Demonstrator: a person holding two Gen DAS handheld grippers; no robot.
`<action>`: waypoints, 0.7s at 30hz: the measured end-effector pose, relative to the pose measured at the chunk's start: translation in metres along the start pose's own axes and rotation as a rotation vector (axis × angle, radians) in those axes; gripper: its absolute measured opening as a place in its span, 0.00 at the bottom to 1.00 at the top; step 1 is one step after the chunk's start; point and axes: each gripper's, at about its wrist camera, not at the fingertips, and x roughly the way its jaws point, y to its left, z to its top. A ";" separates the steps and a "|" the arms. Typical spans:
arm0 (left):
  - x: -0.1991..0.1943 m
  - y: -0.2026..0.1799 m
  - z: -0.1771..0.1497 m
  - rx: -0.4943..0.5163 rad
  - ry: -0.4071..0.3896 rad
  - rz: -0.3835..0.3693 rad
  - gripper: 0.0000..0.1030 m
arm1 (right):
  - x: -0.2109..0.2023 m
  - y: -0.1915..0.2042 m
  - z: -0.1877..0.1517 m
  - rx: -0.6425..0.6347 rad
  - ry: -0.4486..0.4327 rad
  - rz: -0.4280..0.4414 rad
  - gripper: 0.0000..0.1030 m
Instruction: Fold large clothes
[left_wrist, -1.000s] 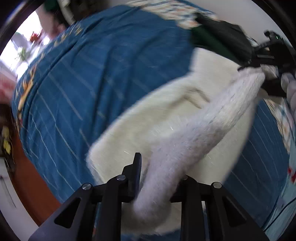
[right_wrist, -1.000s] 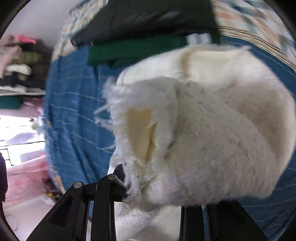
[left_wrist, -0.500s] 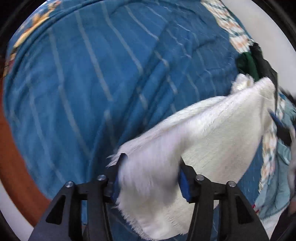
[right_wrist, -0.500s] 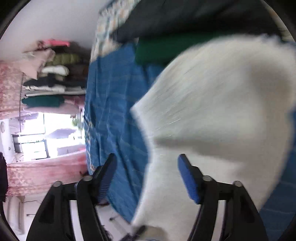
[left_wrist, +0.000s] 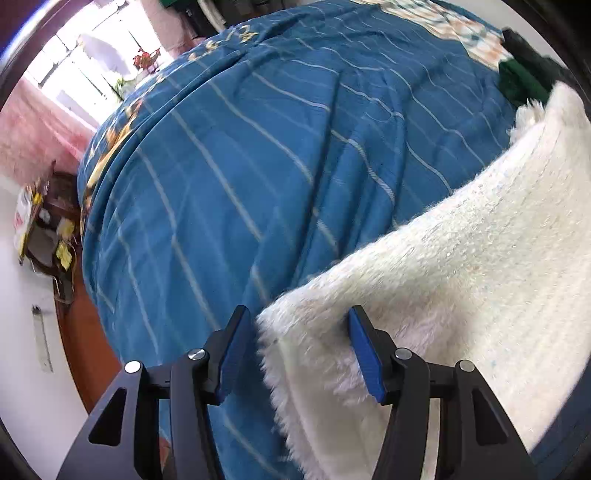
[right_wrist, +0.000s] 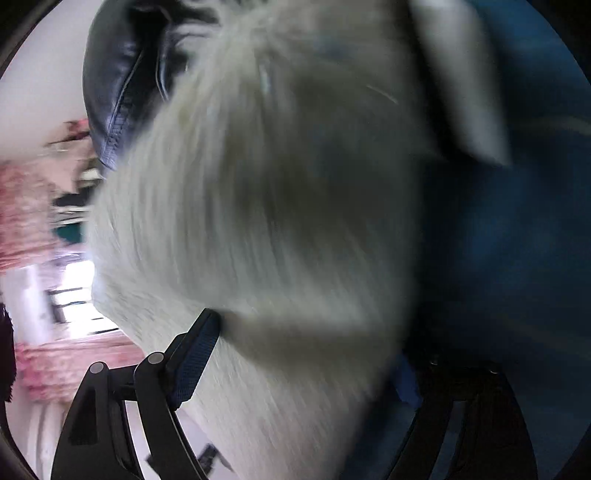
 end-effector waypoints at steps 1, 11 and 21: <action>0.003 -0.003 0.003 0.005 -0.001 0.007 0.51 | 0.002 0.003 0.004 -0.005 -0.010 0.036 0.74; -0.031 -0.002 0.028 0.015 -0.039 0.046 0.52 | -0.110 -0.004 -0.073 0.214 -0.235 0.075 0.19; -0.033 0.018 0.007 0.019 -0.007 0.136 0.52 | -0.289 -0.106 -0.290 0.628 -0.391 -0.190 0.30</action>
